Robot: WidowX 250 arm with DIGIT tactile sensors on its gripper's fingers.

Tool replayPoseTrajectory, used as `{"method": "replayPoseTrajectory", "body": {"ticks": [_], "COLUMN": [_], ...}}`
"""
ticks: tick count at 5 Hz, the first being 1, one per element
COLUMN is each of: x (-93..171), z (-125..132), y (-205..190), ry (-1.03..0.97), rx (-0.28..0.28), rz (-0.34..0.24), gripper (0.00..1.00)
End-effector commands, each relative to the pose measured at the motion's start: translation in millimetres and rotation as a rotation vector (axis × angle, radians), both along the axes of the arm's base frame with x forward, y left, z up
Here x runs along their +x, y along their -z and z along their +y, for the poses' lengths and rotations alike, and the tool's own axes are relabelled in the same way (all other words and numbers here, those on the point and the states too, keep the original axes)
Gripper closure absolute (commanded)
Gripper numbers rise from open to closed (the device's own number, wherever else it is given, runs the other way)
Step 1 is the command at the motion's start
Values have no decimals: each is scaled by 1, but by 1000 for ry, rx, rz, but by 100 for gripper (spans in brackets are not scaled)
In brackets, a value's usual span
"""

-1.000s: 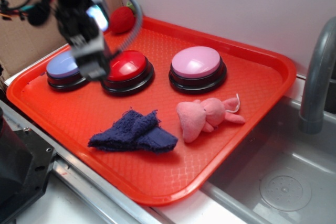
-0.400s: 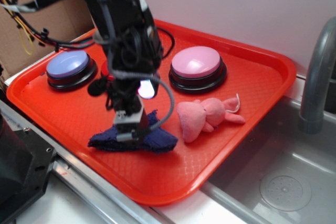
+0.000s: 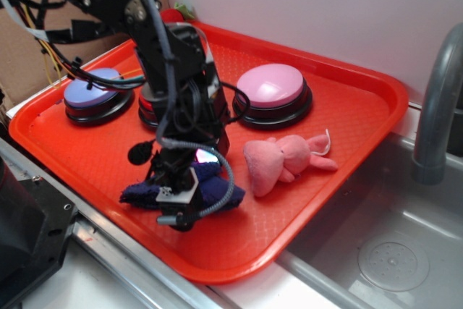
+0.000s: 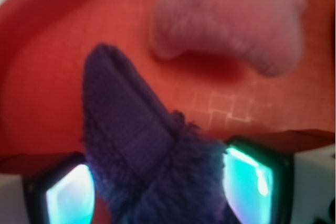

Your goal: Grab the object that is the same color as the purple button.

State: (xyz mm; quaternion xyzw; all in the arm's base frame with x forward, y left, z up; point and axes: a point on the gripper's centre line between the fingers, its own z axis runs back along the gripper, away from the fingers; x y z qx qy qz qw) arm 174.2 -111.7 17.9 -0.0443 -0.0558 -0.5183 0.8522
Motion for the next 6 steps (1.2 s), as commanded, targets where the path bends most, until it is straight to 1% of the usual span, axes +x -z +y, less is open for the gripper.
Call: {"method": "replayPoseTrajectory", "body": {"ticks": [1,2,3,4,5,6], "x": [-7,-6,-4,1,2,6], "z": [-4,-1,5,16,23,33], "y": [0,2,-3,-14,-36,-70], "ry": [49,11,-72,-196,-368,-617], "rx": [30,72,75,114,147,144], "rz": [-24,-17,-38,-78,-75,-41], "gripper": [100,100,100,100,100,100]}}
